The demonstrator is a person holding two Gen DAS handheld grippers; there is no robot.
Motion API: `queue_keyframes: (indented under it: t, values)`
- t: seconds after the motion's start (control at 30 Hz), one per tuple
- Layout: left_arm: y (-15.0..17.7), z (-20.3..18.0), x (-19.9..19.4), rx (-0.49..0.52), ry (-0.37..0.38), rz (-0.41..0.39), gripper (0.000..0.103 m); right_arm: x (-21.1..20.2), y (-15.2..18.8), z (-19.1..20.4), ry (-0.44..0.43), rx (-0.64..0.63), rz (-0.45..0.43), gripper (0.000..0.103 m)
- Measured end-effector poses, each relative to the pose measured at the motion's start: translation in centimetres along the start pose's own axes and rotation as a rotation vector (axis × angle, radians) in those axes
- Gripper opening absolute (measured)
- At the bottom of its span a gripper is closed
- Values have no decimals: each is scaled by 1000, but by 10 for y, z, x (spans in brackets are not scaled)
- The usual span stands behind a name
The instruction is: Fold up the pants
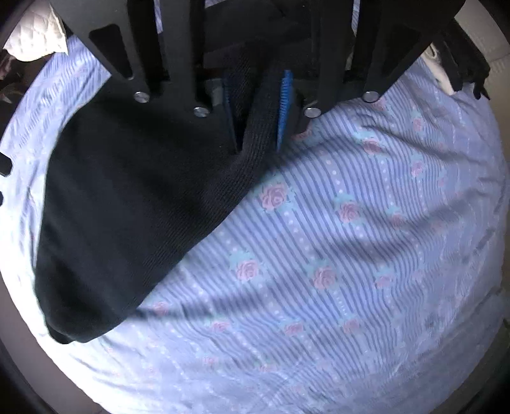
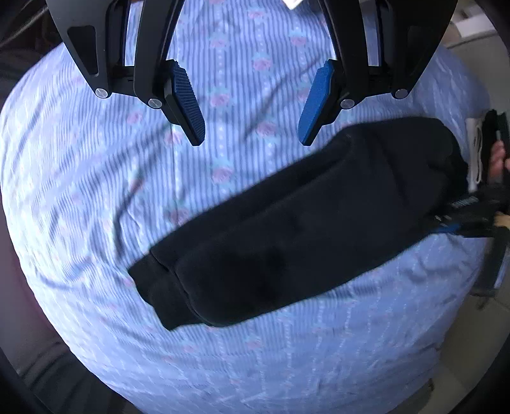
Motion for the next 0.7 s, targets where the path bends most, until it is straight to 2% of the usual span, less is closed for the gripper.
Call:
queue_keyframes:
  t: [0.03, 0.1, 0.2, 0.27, 0.33, 0.4, 0.53, 0.6, 0.7]
  values:
    - [0, 2, -3, -34, -1, -9, 29, 1, -3, 3, -8, -25, 1, 62]
    - [1, 12, -21, -123, -1, -58, 44, 1, -5, 9, -24, -63, 2, 62]
    - [20, 30, -68, -270, -20, -192, 66, -1, -5, 23, -61, -150, -7, 62]
    - [40, 36, -89, -347, -12, -235, 69, -2, -5, 33, -100, -203, -17, 62]
    - [74, 46, -101, -463, 9, -251, 72, 0, -1, 45, -143, -264, -17, 62]
    - [108, 50, -98, -578, 30, -227, 74, 5, 3, 53, -170, -299, -17, 62]
    - [171, 48, -73, -773, 144, -127, 75, 21, 13, 72, -205, -357, 2, 62]
    - [191, 47, -56, -875, 197, -99, 77, 27, 18, 78, -211, -371, 14, 62]
    - [203, 43, -30, -1083, 342, -79, 82, 36, 26, 85, -228, -363, 42, 61]
Point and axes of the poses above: each gripper's, at about its wrist camera, not at the fingertips, and x roughly the way its jaws point, z to its left, y to its underside, the point moved 8 cm from there along x, roughly the way its jaws point, and after that the axes turned 10 degrees about -x, right-handed, at the moved point
